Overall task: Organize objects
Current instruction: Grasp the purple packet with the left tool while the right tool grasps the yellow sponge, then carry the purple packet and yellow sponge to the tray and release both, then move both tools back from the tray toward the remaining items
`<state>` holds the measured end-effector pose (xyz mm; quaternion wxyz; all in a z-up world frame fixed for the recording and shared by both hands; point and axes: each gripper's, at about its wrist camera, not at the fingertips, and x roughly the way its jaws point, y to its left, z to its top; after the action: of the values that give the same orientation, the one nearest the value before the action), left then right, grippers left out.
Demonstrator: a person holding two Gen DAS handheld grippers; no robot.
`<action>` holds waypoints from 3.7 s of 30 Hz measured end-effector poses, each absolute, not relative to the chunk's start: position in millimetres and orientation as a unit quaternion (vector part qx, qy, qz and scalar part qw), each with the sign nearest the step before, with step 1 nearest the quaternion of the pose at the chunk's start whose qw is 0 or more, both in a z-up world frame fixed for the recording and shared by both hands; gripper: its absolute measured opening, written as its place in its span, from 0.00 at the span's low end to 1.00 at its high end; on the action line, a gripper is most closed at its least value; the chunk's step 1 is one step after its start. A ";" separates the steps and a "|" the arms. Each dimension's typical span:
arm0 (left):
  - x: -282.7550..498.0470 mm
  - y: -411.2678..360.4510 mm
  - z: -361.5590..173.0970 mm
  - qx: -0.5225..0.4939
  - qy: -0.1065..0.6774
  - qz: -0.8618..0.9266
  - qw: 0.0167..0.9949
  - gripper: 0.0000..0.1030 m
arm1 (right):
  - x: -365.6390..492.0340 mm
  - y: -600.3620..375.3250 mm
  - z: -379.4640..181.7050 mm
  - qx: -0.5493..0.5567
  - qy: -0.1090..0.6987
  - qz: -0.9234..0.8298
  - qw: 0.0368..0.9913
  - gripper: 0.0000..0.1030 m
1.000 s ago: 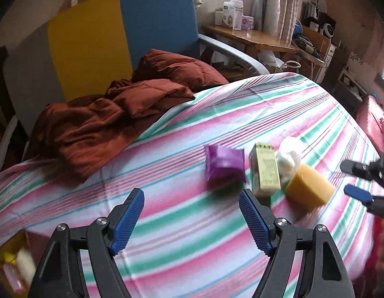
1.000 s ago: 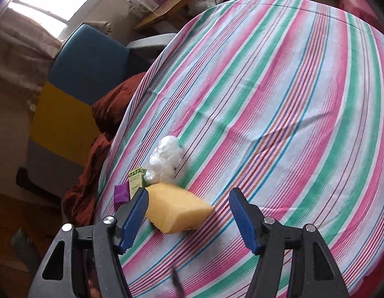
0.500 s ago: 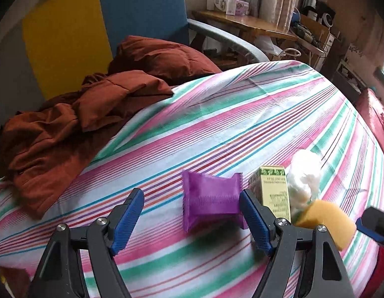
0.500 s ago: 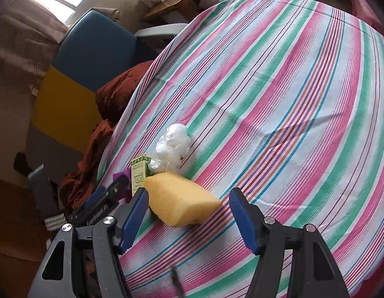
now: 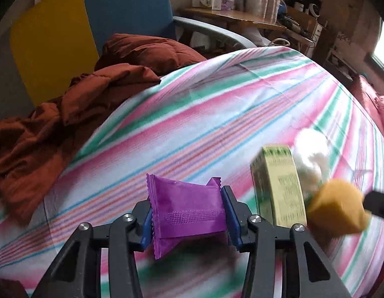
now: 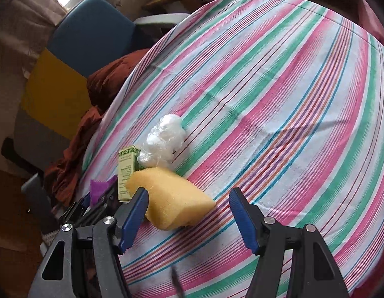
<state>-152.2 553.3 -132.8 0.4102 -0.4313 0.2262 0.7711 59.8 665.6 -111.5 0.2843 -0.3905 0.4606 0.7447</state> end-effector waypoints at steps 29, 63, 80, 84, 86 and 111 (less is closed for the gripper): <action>-59.1 416.1 -125.4 -0.462 0.161 0.782 0.387 0.45 | 18.8 629.6 -108.5 -0.439 0.376 0.793 0.195 0.52; -52.2 176.9 -4.0 -0.342 0.061 0.907 0.238 0.46 | -41.2 388.7 -41.8 -0.422 0.215 0.879 -0.059 0.52; -87.8 89.9 -30.1 -0.375 0.005 0.910 0.175 0.47 | -48.1 282.6 -51.2 -0.466 0.166 0.863 -0.100 0.56; -90.9 90.1 -35.6 -0.381 0.005 0.907 0.177 0.59 | -45.1 272.6 -61.3 -0.486 0.142 0.858 -0.085 0.63; -88.2 89.8 -36.6 -0.382 0.005 0.907 0.179 0.67 | -44.2 270.7 -64.1 -0.489 0.137 0.857 -0.082 0.64; -65.1 54.7 -19.6 -0.358 -0.006 0.923 0.140 0.70 | -12.8 235.8 -11.3 -0.398 0.000 0.917 0.009 0.64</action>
<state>-65.1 54.7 -19.6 0.1396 -0.3577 -0.0061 0.9233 -12.8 235.8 -11.3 0.0087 -0.3984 0.0000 0.9172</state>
